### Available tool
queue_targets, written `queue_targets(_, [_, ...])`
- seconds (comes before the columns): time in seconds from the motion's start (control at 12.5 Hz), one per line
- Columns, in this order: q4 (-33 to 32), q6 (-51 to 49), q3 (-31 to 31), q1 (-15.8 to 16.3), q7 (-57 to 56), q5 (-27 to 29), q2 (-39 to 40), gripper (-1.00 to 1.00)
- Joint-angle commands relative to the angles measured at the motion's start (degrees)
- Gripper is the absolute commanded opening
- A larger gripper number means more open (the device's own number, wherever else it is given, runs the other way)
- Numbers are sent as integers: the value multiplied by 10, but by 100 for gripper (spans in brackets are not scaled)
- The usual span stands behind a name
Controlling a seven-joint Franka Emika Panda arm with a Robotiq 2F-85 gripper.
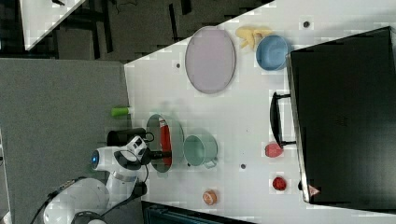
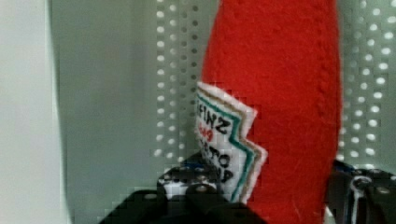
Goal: Pick ketchup from strainer and place it on the table
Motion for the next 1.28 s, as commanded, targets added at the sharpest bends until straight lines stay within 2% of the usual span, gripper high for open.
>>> queue_targets(0.08, [5, -13, 16, 0, 33, 7, -60, 19])
queue_targets(0.24, [6, -52, 37, -10, 33, 37, -113, 19])
queue_targets(0.48, [19, -130, 71, -25, 33, 150, -191, 19])
queue_targets(0.64, [43, -169, 72, -32, 32, 226, -229, 19])
queue_targets(0.72, [59, -193, 69, -38, 32, 245, -241, 19])
queue_targets(0.88, [102, -251, 56, -51, 20, 249, -256, 19])
queue_targets(1.28, [199, -394, -7, -89, -96, 249, -259, 19])
